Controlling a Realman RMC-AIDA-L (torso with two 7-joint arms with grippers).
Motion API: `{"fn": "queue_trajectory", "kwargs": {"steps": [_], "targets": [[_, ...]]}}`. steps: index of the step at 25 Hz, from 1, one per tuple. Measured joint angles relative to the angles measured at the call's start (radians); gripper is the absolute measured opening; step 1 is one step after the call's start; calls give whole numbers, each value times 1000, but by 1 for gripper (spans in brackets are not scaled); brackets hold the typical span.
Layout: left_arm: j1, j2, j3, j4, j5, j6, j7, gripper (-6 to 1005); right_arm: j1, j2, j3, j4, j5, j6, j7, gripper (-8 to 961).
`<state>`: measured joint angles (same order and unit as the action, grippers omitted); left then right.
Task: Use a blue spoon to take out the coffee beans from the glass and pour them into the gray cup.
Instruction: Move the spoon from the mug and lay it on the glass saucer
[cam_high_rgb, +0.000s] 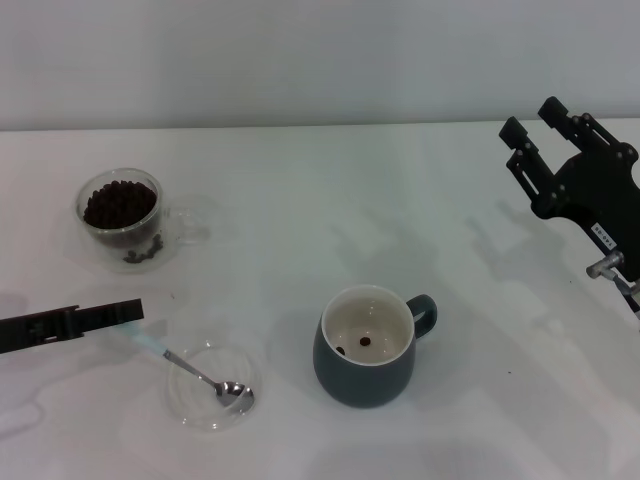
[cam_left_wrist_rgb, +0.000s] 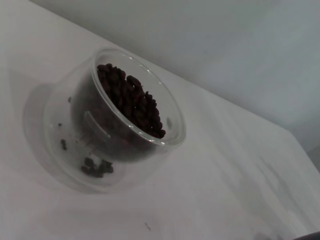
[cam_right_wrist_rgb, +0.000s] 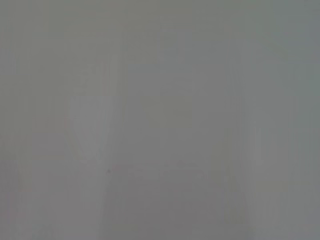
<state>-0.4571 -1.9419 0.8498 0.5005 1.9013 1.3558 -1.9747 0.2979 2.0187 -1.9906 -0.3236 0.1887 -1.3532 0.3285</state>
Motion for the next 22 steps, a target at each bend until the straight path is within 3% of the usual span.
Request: {"fn": "queue_trajectory", "kwargs": {"steps": [4,7,22], "targets": [[-1,-1,1,0,18,-19,0,453,1,0,-2,-1,0,3,1,509],[-2,-3,1,-1,42,-39,-2,632,1,0,-4,-7,0,8,1,509],[51,0,-11,65,9,-63,53,649,1,0,-5,-22,0,20,0,510]]}}
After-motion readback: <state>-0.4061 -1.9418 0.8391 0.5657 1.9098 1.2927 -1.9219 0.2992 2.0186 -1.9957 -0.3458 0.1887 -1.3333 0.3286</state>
